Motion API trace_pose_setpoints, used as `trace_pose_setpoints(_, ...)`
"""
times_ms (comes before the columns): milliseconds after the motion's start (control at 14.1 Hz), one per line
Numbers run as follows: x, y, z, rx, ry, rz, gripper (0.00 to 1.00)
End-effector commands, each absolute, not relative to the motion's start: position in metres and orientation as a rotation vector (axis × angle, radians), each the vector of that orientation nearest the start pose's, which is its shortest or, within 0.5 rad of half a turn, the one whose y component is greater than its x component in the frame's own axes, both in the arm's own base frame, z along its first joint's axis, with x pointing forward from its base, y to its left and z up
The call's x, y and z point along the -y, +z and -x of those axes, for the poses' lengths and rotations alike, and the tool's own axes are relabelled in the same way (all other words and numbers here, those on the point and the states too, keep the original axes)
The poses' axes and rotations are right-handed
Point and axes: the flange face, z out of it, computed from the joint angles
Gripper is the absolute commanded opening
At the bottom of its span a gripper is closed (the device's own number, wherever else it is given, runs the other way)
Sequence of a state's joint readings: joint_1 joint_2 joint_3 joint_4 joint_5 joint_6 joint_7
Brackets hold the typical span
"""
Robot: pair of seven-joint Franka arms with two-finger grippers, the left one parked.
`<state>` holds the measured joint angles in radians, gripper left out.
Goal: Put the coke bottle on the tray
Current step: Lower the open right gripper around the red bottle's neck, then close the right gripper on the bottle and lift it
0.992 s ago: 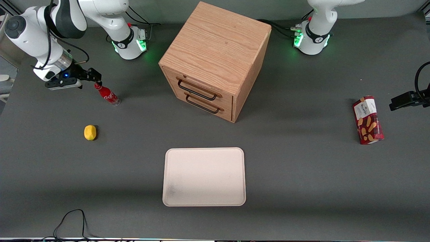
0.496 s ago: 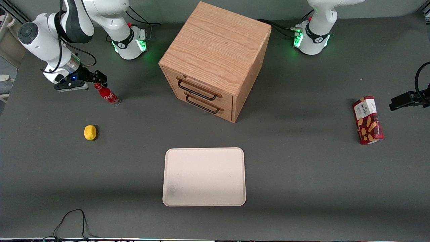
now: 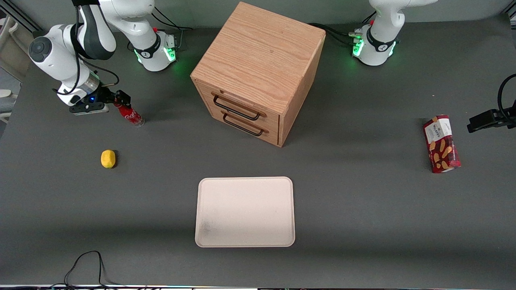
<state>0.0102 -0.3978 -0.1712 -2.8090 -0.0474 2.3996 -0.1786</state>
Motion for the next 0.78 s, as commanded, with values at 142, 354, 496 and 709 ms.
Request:
trace_pose_setpoints(142,0.0482,0.305,-0.3366,0.084,-0.022,3.098,1.0)
trace_pose_setpoints(354,0.0495,0.3041,-0.3355,0.078,-0.008,3.094,1.0)
trace_pose_setpoints(496,0.0494,0.3038,-0.3341,0.076,0.02,3.092,0.71)
trace_pose_setpoints(709,0.0504,0.307,-0.3307,0.071,0.055,3.086,0.41)
